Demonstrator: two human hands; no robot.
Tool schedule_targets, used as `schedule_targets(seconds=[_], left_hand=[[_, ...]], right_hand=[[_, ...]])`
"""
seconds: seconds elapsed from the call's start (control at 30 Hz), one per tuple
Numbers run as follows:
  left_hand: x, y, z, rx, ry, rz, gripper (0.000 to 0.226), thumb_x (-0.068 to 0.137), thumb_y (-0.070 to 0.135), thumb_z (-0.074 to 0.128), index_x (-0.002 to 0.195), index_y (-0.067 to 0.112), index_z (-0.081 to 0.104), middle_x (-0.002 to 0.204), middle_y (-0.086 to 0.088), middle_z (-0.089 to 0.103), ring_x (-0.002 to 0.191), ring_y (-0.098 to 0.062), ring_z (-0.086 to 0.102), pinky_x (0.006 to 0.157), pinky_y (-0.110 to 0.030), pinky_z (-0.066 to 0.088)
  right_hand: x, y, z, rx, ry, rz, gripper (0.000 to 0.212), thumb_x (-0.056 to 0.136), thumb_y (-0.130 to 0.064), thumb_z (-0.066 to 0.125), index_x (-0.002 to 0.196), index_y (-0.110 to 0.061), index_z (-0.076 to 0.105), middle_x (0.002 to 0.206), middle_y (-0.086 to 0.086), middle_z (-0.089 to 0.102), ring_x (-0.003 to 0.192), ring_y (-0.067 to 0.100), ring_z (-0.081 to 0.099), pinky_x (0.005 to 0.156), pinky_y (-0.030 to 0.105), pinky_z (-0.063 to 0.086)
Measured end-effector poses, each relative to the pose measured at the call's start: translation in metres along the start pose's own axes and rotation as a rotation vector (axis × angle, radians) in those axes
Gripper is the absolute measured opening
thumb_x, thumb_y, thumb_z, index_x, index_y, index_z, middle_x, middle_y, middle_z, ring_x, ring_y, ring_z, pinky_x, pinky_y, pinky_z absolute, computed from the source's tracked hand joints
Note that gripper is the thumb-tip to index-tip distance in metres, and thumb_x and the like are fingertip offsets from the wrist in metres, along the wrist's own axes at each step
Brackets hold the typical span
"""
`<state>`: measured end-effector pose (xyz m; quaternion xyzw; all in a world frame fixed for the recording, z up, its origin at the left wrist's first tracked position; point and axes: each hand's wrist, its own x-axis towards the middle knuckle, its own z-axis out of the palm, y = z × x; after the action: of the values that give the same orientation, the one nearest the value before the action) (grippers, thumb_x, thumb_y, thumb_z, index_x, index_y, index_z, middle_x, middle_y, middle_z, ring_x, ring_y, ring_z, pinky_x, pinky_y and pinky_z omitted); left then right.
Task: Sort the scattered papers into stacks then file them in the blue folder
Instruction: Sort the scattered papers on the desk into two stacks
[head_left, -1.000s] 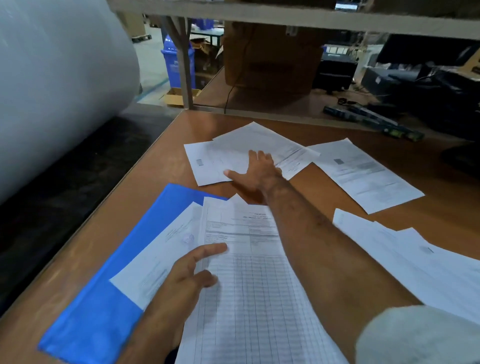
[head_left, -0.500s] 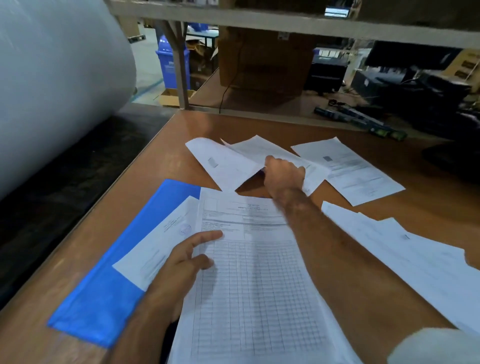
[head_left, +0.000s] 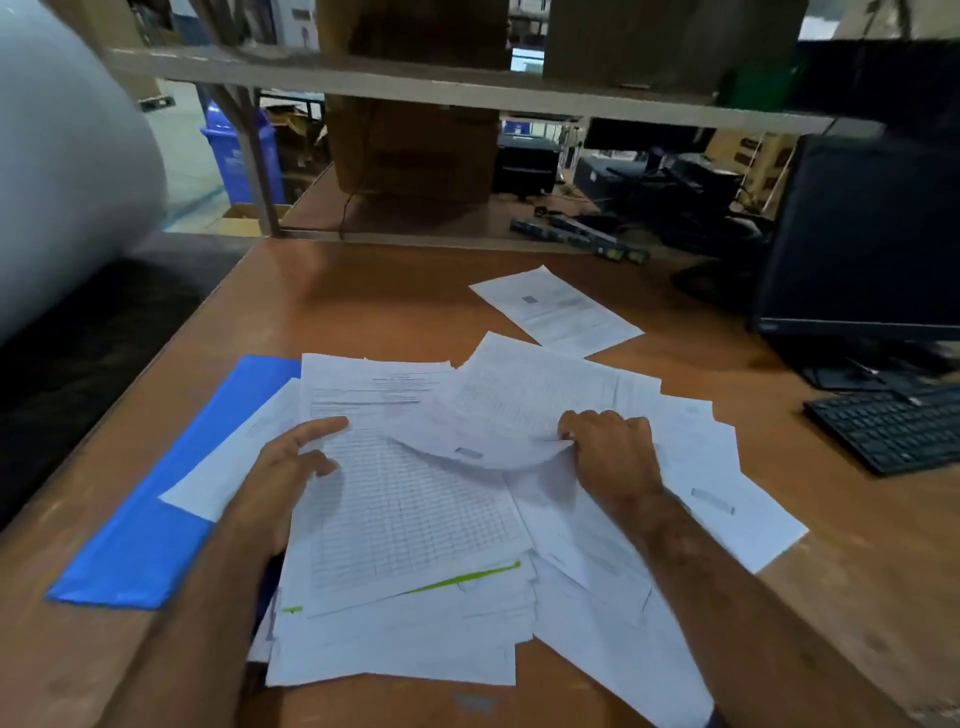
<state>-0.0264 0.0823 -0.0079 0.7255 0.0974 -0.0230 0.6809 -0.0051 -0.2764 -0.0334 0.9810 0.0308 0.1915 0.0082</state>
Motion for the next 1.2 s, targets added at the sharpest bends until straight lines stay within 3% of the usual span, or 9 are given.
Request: schedule_targets(seconds=[0.2, 0.3, 0.43, 0.6, 0.73, 0.9, 1.0, 1.1, 1.2], left_hand=[[-0.007, -0.001, 0.001, 0.004, 0.038, 0.009, 0.053, 0.085, -0.015, 0.051, 0.123, 0.016, 0.071, 0.127, 0.003, 0.066, 0.1, -0.01, 0.059, 0.082, -0.019, 0.044], [-0.008, 0.0, 0.006, 0.01, 0.03, 0.018, 0.052, 0.087, -0.015, 0.05, 0.124, 0.015, 0.07, 0.126, 0.0, 0.066, 0.091, -0.009, 0.058, 0.074, -0.017, 0.044], [-0.002, -0.003, 0.003, 0.018, 0.024, -0.004, 0.052, 0.087, -0.013, 0.051, 0.122, 0.019, 0.072, 0.133, -0.005, 0.066, 0.106, -0.021, 0.06, 0.089, -0.03, 0.047], [-0.006, 0.0, 0.004, 0.039, 0.025, 0.023, 0.053, 0.088, -0.014, 0.051, 0.125, 0.017, 0.071, 0.134, 0.0, 0.064, 0.105, -0.011, 0.06, 0.082, -0.021, 0.045], [-0.002, 0.006, -0.012, 0.027, 0.035, 0.053, 0.054, 0.088, -0.014, 0.051, 0.121, 0.022, 0.073, 0.128, -0.003, 0.068, 0.103, -0.02, 0.064, 0.083, -0.029, 0.05], [-0.004, 0.027, -0.042, -0.031, 0.139, 0.123, 0.052, 0.09, -0.016, 0.046, 0.128, 0.011, 0.068, 0.122, -0.02, 0.067, 0.094, -0.027, 0.062, 0.082, -0.038, 0.051], [-0.017, 0.03, -0.048, -0.015, 0.132, 0.175, 0.05, 0.09, -0.016, 0.046, 0.129, 0.007, 0.067, 0.126, -0.021, 0.066, 0.103, -0.03, 0.062, 0.089, -0.038, 0.052], [-0.025, 0.037, -0.062, -0.04, 0.156, 0.252, 0.054, 0.088, -0.015, 0.047, 0.132, 0.009, 0.066, 0.129, -0.019, 0.066, 0.099, -0.021, 0.067, 0.079, -0.024, 0.057], [-0.029, 0.06, -0.075, -0.107, 0.208, 0.377, 0.058, 0.085, -0.015, 0.046, 0.139, 0.003, 0.059, 0.139, -0.018, 0.061, 0.101, -0.007, 0.069, 0.086, -0.018, 0.056]], right_hand=[[0.006, 0.011, -0.023, 0.309, -0.354, 0.082, 0.027, 0.087, -0.013, 0.053, 0.081, -0.037, 0.064, 0.092, -0.022, 0.065, 0.099, 0.012, 0.062, 0.099, 0.045, 0.039], [0.011, -0.015, -0.038, 0.38, -0.395, 0.157, 0.03, 0.101, -0.046, 0.038, 0.118, -0.037, 0.061, 0.127, -0.007, 0.067, 0.12, 0.026, 0.06, 0.107, 0.052, 0.035], [0.0, -0.067, -0.036, 0.365, -0.587, 0.014, 0.07, 0.09, -0.083, 0.026, 0.154, -0.057, 0.011, 0.169, -0.009, 0.015, 0.154, 0.031, 0.02, 0.114, 0.071, 0.012], [-0.014, -0.062, -0.023, 0.377, -0.656, -0.221, 0.057, 0.097, -0.07, 0.041, 0.15, -0.059, 0.024, 0.169, -0.019, 0.008, 0.157, 0.017, 0.0, 0.114, 0.072, -0.008], [-0.015, -0.021, -0.032, 0.536, -0.593, -0.12, 0.04, 0.089, -0.018, 0.045, 0.117, -0.044, 0.06, 0.141, -0.027, 0.052, 0.143, 0.001, 0.034, 0.121, 0.06, 0.007], [-0.019, -0.001, -0.03, 0.708, -0.404, -0.027, 0.017, 0.08, -0.042, 0.049, 0.076, -0.033, 0.063, 0.093, -0.016, 0.065, 0.098, 0.005, 0.063, 0.099, 0.05, 0.046], [-0.016, -0.006, -0.028, 0.51, -0.178, 0.167, 0.027, 0.084, -0.053, 0.062, 0.097, -0.029, 0.061, 0.112, -0.002, 0.06, 0.105, 0.022, 0.058, 0.091, 0.046, 0.052], [-0.017, -0.009, -0.025, 0.332, -0.323, 0.299, 0.075, 0.083, -0.063, 0.07, 0.14, -0.022, 0.043, 0.143, 0.011, 0.039, 0.127, 0.034, 0.047, 0.097, 0.044, 0.05], [-0.009, -0.006, -0.024, 0.363, -0.368, 0.363, 0.086, 0.077, -0.061, 0.079, 0.145, -0.028, 0.037, 0.136, 0.015, 0.045, 0.125, 0.034, 0.048, 0.099, 0.043, 0.049]])
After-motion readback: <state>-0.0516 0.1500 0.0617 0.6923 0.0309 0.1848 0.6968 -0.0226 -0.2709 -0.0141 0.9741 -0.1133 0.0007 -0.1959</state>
